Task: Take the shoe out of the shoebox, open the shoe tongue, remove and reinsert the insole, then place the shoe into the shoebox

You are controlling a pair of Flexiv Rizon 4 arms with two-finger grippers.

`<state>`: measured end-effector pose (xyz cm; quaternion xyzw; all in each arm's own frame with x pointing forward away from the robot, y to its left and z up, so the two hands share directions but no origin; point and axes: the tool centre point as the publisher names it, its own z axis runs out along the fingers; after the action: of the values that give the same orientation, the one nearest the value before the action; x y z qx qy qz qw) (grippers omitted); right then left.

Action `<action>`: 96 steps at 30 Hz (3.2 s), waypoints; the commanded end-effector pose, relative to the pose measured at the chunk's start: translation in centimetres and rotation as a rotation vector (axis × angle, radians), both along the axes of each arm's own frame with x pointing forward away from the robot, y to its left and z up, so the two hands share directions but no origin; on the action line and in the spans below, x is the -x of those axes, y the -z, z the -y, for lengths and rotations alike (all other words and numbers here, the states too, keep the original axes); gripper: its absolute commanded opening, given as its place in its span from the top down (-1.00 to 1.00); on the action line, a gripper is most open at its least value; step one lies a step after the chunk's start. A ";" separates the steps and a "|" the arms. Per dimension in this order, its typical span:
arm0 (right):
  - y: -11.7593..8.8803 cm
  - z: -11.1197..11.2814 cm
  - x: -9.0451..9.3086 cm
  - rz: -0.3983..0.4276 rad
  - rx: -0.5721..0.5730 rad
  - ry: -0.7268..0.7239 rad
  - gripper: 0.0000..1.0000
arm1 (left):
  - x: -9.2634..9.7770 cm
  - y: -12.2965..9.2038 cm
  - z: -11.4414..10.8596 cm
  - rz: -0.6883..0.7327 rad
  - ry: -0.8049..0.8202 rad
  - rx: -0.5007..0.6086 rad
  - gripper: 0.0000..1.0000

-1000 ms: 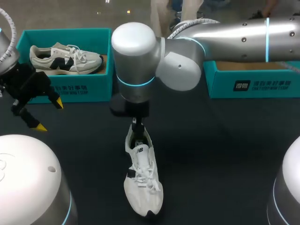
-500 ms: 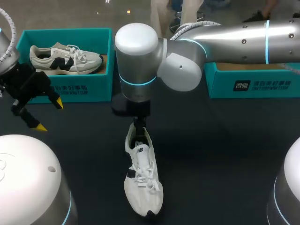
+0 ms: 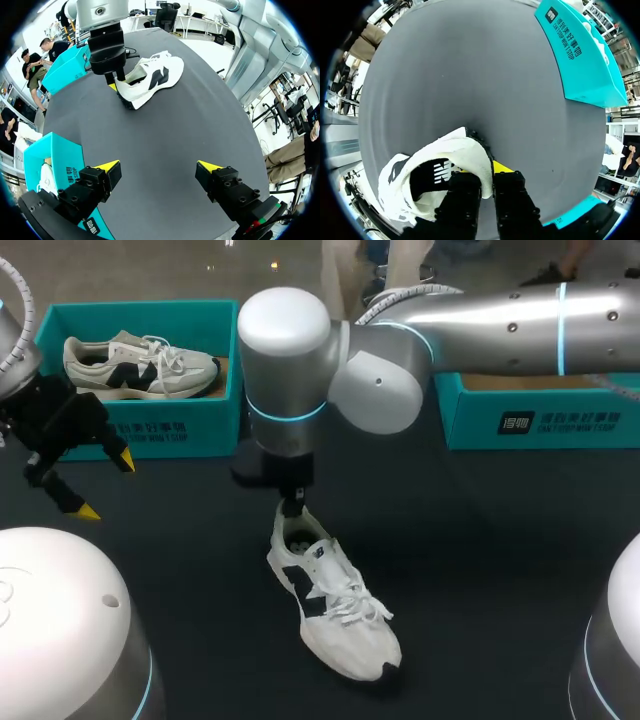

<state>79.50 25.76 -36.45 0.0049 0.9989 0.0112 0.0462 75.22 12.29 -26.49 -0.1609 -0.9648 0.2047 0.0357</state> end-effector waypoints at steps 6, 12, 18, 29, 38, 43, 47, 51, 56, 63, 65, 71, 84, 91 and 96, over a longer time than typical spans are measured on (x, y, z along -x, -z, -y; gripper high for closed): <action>-0.2 -0.5 0.5 0.002 0.000 0.004 1.00 | 0.1 0.0 -0.1 0.000 0.000 -0.001 -1.00; -2.4 -0.3 0.8 0.028 0.010 0.026 1.00 | 0.1 0.0 -0.1 0.000 0.000 -0.001 -1.00; -7.3 0.8 0.4 0.082 0.032 0.058 1.00 | 0.1 0.0 -0.1 0.000 0.000 -0.001 -1.00; -19.1 4.5 -2.5 0.177 0.119 0.077 1.00 | 0.1 0.0 -0.1 0.000 0.000 -0.001 -1.00; -26.0 6.6 -5.4 0.201 0.191 0.085 1.00 | 0.1 0.0 -0.1 0.000 0.000 -0.001 -1.00; -27.2 7.0 -6.4 0.194 0.196 0.077 1.00 | 0.1 0.0 -0.1 0.000 0.000 -0.001 -1.00; -27.4 7.0 -6.5 0.187 0.193 0.079 1.00 | 0.1 0.0 -0.1 0.000 0.000 -0.001 -1.00; -27.4 7.0 -6.5 0.187 0.193 0.079 1.00 | 0.1 0.0 -0.1 0.000 0.000 -0.001 -1.00; -27.4 7.0 -6.5 0.187 0.193 0.079 1.00 | 0.1 0.0 -0.1 0.000 0.000 -0.001 -1.00; -27.4 7.0 -6.5 0.187 0.193 0.079 1.00 | 0.1 0.0 -0.1 0.000 0.000 -0.001 -1.00; -27.4 7.0 -6.5 0.187 0.193 0.079 1.00 | 0.1 0.0 -0.1 0.000 0.000 -0.001 -1.00; -27.4 7.0 -6.5 0.187 0.193 0.079 1.00 | 0.1 0.0 -0.1 0.000 0.000 -0.001 -1.00; -28.7 19.6 -16.0 0.200 0.204 0.185 1.00 | 0.1 0.0 -0.1 0.000 0.000 -0.001 -1.00; -29.2 27.0 -21.4 0.204 0.219 0.268 1.00 | 0.1 0.0 -0.1 0.000 0.000 -0.001 -1.00; -29.4 31.2 -23.4 0.199 0.225 0.338 1.00 | 0.1 0.0 -0.1 0.000 0.000 -0.001 -1.00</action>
<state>102.04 -2.63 -7.56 0.1637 0.9651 -0.1354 0.1532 75.21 12.29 -26.49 -0.1609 -0.9649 0.2047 0.0357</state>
